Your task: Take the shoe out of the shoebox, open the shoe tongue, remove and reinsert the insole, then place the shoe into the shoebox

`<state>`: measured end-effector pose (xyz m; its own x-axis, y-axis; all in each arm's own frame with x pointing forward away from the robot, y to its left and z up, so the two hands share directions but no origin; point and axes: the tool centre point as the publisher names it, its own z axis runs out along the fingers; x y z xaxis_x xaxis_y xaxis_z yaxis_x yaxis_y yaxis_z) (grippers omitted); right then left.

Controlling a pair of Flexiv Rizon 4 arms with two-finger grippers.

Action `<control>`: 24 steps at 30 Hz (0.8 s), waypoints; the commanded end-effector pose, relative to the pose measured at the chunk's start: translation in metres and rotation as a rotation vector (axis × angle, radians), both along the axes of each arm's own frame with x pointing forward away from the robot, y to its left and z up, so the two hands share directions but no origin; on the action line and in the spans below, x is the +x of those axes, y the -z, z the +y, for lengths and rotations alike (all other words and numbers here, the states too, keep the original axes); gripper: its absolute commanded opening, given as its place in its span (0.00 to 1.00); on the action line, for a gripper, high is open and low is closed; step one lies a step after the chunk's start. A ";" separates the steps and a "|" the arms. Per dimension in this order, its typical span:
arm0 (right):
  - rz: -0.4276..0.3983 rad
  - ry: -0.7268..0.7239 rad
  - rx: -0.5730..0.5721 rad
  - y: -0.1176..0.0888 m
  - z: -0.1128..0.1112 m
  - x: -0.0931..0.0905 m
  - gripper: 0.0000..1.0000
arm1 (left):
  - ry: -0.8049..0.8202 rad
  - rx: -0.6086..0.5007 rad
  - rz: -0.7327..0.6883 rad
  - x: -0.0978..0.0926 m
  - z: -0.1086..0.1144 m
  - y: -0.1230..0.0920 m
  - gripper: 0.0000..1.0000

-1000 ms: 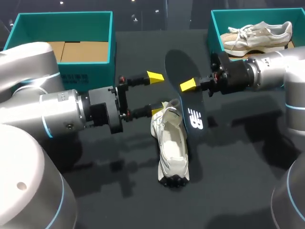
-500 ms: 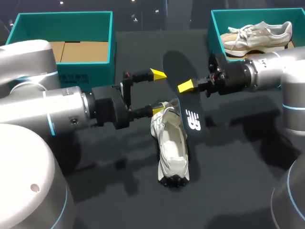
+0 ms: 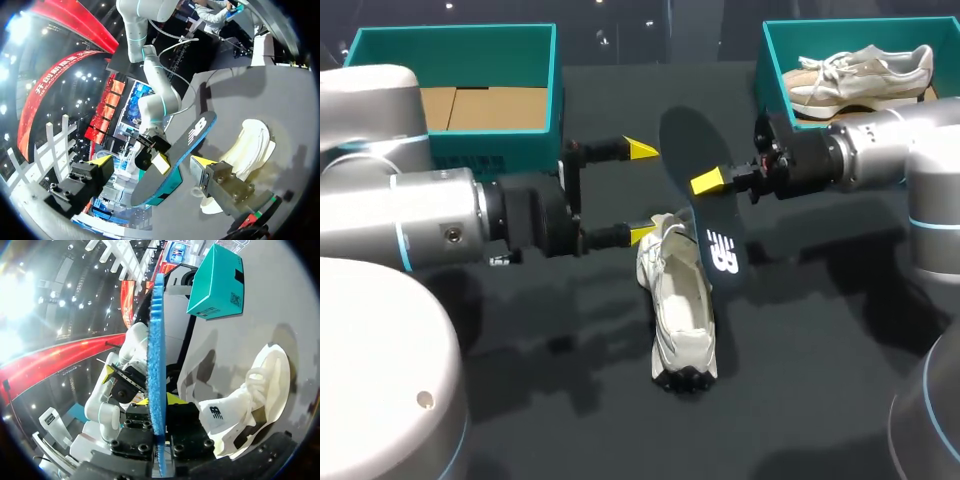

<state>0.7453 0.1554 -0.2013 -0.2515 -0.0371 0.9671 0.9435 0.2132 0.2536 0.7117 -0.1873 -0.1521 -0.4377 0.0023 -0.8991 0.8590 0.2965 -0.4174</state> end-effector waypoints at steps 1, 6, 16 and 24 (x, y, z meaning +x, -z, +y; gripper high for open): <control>-0.001 0.013 -0.004 0.000 -0.001 -0.005 0.00 | 0.052 0.061 -0.003 0.006 0.002 0.003 1.00; -0.002 0.022 -0.004 0.002 -0.002 -0.007 0.00 | 0.068 0.097 -0.094 0.001 0.001 0.002 1.00; -0.007 0.021 -0.006 0.001 -0.002 -0.008 0.00 | 0.064 0.123 -0.259 -0.004 0.002 0.007 1.00; 0.015 0.031 -0.013 -0.001 -0.003 -0.009 0.00 | 0.075 0.117 -0.385 -0.009 0.002 0.013 1.00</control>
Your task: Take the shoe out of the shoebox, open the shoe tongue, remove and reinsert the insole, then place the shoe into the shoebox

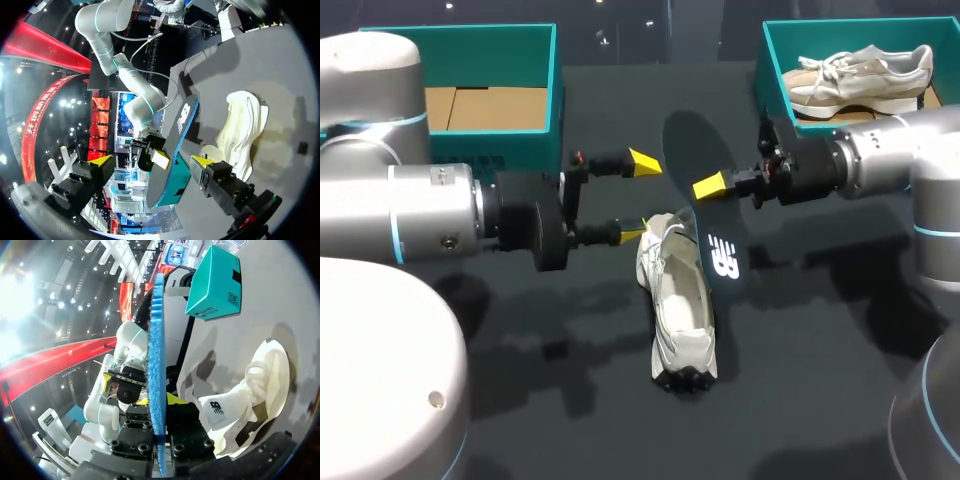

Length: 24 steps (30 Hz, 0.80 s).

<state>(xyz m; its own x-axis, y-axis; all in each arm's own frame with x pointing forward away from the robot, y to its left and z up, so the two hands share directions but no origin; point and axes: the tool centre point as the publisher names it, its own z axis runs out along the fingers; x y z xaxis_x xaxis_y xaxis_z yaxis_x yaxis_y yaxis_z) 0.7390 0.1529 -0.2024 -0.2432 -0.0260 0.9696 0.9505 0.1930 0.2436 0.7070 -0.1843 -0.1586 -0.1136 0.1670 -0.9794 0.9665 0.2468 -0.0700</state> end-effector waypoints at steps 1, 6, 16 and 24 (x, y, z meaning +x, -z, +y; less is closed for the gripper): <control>0.008 0.012 -0.008 -0.002 -0.001 -0.003 0.00 | -0.007 -0.044 -0.072 -0.005 -0.001 0.007 1.00; 0.031 0.028 -0.008 -0.003 -0.003 -0.004 0.00 | -0.022 -0.082 -0.149 -0.008 -0.002 0.008 1.00; 0.037 0.012 -0.008 -0.004 -0.004 -0.005 0.00 | -0.153 -0.089 -0.249 -0.012 -0.011 0.014 1.00; 0.036 -0.007 0.001 -0.002 -0.003 -0.005 0.00 | -0.263 -0.055 -0.189 -0.013 -0.008 0.020 1.00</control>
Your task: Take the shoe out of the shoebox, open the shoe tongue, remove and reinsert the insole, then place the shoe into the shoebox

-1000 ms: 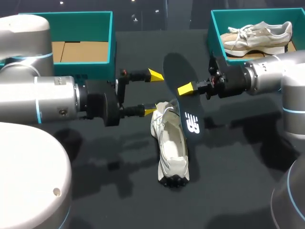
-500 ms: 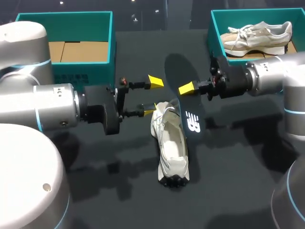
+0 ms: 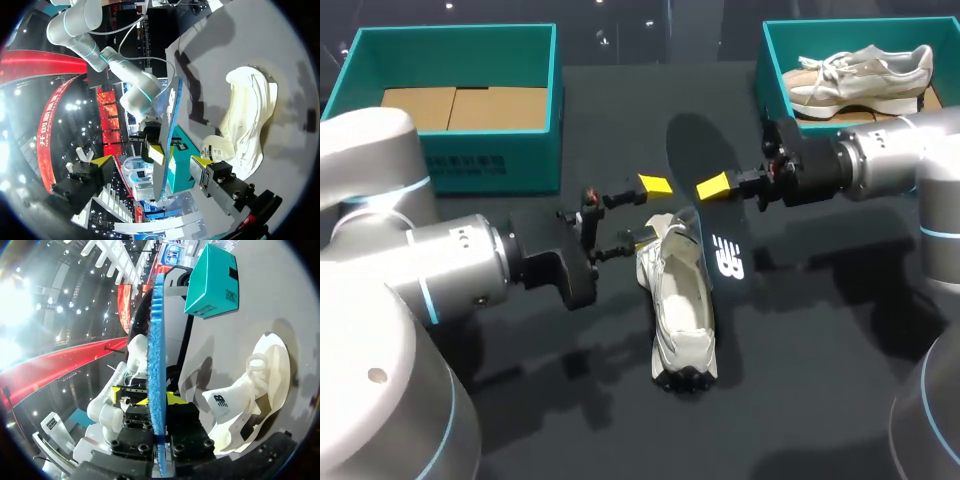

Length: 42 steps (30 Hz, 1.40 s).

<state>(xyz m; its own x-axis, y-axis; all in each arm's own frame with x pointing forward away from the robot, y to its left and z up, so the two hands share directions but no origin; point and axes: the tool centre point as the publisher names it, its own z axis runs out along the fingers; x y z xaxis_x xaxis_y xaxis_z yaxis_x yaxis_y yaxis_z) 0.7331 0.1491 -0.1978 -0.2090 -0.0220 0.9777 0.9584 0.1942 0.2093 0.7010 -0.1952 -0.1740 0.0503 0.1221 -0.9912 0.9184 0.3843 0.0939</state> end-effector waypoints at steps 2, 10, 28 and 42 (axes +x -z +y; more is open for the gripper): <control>0.000 -0.009 0.009 0.003 0.001 0.000 0.00 | -0.142 0.013 0.026 -0.006 0.005 0.006 1.00; -0.004 -0.016 0.017 0.005 0.003 -0.003 0.00 | -0.158 0.004 0.123 -0.003 0.017 0.005 1.00; -0.002 -0.031 0.013 0.014 0.002 -0.010 0.00 | -0.144 -0.009 0.263 0.000 0.035 -0.006 1.00; -0.002 -0.031 0.013 0.014 0.002 -0.010 0.00 | -0.231 0.078 0.425 0.010 0.035 0.001 1.00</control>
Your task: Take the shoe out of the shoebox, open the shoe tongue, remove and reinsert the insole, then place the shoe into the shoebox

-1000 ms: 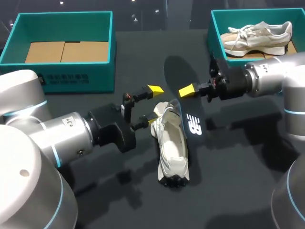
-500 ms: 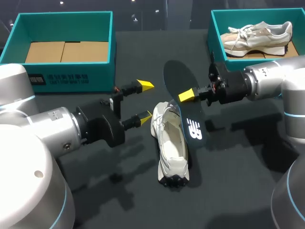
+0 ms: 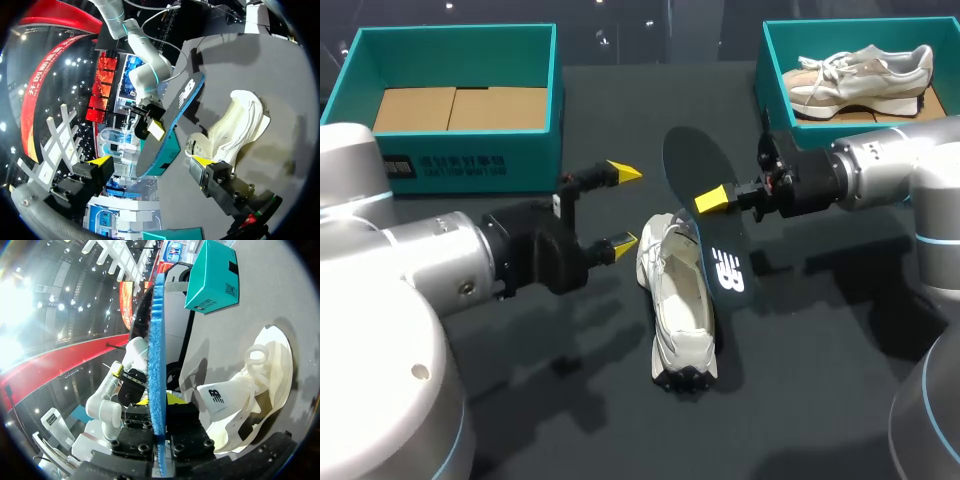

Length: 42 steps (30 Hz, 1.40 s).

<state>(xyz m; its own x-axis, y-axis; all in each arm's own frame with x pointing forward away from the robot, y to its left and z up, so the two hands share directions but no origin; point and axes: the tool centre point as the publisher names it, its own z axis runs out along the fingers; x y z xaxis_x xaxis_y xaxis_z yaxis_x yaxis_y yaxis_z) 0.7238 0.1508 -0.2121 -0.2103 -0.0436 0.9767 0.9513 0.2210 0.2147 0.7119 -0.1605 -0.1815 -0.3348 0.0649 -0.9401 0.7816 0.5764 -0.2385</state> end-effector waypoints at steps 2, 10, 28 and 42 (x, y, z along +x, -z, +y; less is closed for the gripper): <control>0.000 0.001 -0.002 0.000 0.000 -0.001 0.00 | -0.002 0.117 0.093 0.000 0.002 -0.004 1.00; 0.000 0.001 -0.002 0.000 0.000 -0.001 0.00 | 0.002 0.120 0.190 0.005 0.009 0.002 1.00; 0.000 0.001 -0.002 0.000 0.000 -0.001 0.00 | 0.150 0.218 0.240 0.027 0.027 -0.006 1.00; 0.000 0.001 -0.002 0.000 0.000 -0.001 0.00 | 0.281 0.374 0.141 0.038 0.011 -0.016 1.00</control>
<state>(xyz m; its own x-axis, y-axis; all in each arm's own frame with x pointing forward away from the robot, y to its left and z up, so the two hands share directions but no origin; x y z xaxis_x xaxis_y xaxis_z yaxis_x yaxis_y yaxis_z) 0.7239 0.1508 -0.2121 -0.2102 -0.0436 0.9767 0.9513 0.2212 0.2146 0.7433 -0.1457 -0.1698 -0.3080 0.2801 -0.9092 0.8874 0.4291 -0.1684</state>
